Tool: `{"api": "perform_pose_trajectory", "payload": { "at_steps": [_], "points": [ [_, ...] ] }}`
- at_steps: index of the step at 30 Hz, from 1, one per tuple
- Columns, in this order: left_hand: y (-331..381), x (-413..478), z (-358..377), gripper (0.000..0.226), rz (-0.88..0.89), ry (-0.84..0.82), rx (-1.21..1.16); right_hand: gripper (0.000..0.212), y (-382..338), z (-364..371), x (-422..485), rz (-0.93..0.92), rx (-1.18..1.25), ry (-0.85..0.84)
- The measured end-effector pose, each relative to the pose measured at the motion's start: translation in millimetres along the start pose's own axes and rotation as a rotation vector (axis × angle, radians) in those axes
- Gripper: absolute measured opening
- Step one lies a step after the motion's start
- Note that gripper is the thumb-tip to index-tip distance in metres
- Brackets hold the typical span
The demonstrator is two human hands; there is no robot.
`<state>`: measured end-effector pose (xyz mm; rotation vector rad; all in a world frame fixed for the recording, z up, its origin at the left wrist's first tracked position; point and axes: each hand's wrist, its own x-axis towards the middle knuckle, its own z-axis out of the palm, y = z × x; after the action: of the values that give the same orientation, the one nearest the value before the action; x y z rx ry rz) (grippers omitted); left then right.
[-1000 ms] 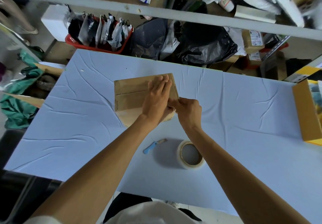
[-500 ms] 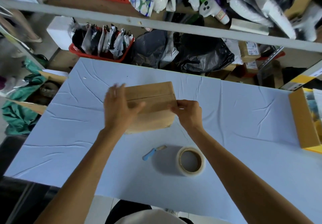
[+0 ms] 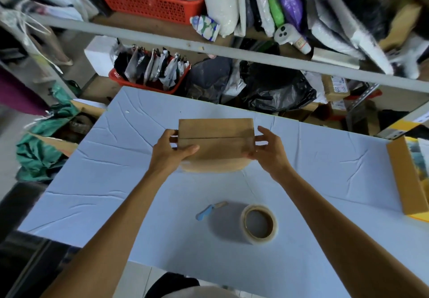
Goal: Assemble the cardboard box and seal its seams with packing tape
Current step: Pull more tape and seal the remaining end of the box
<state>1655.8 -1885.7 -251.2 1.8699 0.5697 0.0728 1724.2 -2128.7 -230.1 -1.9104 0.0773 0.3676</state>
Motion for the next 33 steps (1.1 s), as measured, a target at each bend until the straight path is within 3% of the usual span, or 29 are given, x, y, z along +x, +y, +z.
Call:
{"api": "perform_pose_trajectory", "payload": {
  "at_steps": [4,8,11,17,19,22,26,29,33],
  "points": [
    [6,4,13,0.086,-0.002,-0.087,-0.019,0.079,-4,-12,-5,-0.035,-0.028,0.010],
    [18,11,25,0.042,-0.034,-0.116,-0.234,0.038,-1,-24,-11,-0.072,0.081,0.125],
    [26,15,31,0.044,-0.012,-0.044,-0.265,0.015,2,-26,-16,-0.069,0.123,0.194],
    [29,14,38,0.039,0.046,0.030,-0.151,0.029,4,-30,-24,-0.035,0.082,0.404],
    [31,14,39,0.057,0.029,-0.043,-0.140,0.034,4,-37,-26,-0.033,0.062,0.369],
    [32,14,40,0.078,0.063,-0.152,-0.090,0.060,2,-43,-28,-0.060,0.038,0.235],
    [36,13,39,0.044,0.092,-0.144,-0.114,0.065,2,-47,-27,-0.109,-0.055,0.208],
    [35,13,39,0.032,0.104,-0.135,-0.140,0.080,5,-47,-25,-0.124,-0.109,0.218],
    [36,12,40,0.036,0.120,-0.128,-0.145,0.049,14,-43,-20,-0.158,-0.063,0.259]
  ]
}}
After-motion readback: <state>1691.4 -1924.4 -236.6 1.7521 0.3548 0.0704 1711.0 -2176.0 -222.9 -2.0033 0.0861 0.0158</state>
